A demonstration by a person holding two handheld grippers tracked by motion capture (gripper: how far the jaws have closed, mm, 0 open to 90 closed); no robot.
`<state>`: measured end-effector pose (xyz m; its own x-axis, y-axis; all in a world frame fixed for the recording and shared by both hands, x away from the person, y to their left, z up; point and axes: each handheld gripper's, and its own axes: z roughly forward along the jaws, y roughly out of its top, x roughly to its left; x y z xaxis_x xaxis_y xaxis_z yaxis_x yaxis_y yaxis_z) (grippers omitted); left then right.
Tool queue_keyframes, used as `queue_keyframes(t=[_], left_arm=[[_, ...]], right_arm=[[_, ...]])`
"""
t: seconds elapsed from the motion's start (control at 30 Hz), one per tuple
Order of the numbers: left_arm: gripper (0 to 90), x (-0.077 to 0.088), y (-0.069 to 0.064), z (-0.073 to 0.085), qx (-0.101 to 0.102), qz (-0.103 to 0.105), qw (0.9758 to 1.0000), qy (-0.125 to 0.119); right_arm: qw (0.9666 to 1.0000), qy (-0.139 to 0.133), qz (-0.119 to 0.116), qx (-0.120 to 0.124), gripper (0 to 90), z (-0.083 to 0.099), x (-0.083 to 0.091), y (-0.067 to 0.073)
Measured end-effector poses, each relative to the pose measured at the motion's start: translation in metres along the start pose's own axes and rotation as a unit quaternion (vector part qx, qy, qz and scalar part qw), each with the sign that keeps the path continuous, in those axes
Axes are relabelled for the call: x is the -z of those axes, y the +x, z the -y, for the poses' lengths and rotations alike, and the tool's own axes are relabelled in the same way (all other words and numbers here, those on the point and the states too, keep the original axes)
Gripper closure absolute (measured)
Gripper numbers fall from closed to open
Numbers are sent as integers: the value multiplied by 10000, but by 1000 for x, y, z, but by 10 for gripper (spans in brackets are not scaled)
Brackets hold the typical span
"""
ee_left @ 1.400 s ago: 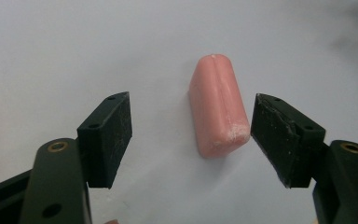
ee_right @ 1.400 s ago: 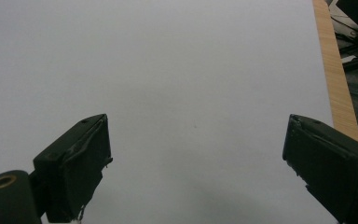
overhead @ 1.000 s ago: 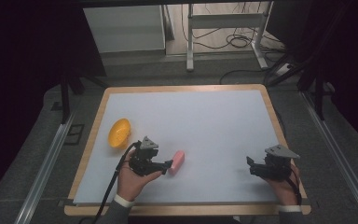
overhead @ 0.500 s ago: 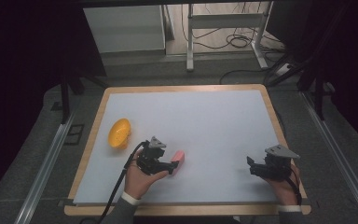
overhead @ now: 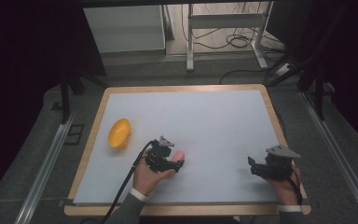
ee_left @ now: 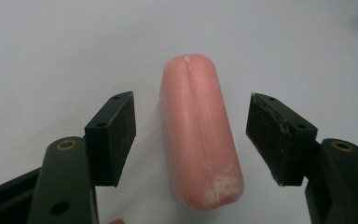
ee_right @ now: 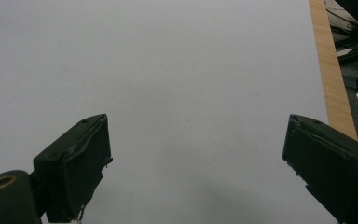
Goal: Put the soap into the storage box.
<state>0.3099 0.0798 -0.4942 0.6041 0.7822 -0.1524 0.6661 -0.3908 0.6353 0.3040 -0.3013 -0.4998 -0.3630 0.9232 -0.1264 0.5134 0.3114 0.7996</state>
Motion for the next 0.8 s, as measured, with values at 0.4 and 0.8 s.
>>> queue_keyframes(t=[0.4,0.8], left_arm=[[426,-16,-2,0,96,31,9998,151],[580,-16,-3,2,187,-134,9997,91]], right_arm=[[10000,42,32,49,73,1,-2,0],[10000,47,42,57,73,2,-2,0]])
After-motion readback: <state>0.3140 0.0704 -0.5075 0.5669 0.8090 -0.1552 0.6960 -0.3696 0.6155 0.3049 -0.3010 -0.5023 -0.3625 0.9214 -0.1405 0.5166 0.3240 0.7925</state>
